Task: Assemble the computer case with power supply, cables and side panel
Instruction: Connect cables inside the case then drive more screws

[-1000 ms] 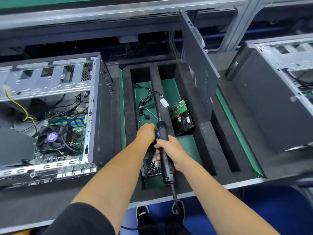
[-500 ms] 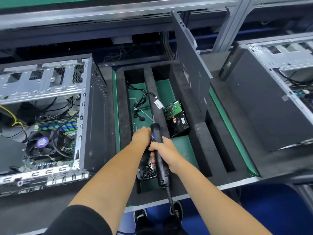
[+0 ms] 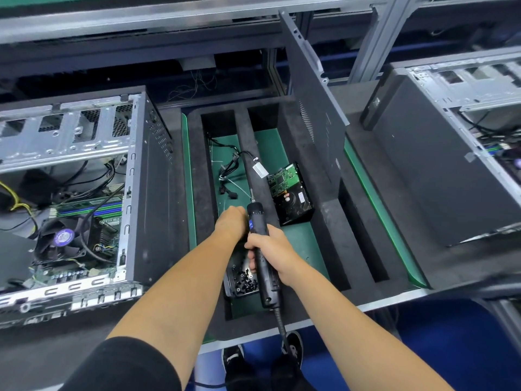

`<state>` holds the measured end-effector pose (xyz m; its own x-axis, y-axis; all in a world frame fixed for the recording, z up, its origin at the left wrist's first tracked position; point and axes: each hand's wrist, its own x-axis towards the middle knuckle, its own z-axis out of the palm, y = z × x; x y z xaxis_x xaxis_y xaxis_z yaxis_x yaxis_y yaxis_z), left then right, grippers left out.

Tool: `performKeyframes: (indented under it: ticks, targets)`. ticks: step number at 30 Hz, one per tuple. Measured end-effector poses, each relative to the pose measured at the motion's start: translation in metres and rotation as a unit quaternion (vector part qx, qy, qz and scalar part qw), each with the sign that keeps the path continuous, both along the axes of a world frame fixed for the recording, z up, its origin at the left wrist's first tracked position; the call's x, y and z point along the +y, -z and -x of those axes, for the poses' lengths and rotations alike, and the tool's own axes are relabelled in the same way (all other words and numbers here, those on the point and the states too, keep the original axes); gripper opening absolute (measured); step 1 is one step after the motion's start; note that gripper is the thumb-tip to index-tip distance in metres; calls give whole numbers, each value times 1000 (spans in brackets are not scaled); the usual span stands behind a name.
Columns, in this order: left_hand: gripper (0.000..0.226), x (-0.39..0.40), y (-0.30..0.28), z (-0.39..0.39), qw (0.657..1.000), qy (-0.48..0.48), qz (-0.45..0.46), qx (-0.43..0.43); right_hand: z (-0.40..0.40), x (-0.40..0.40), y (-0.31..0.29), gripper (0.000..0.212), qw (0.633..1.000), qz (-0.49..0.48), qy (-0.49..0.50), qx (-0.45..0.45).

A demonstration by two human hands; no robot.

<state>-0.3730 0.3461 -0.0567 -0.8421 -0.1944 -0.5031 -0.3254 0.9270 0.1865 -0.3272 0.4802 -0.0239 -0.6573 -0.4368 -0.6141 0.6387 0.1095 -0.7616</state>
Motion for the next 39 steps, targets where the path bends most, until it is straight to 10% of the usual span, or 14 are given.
performKeyframes:
  ticks: [15,39]
  targets:
    - [11,-3,-16,1,999,-3,1,49,2,8,-5,14,998,45,-6,-31]
    - [25,22,-33,-34,947,263,107,-150,3,12,-5,15,997,61,-23,-41]
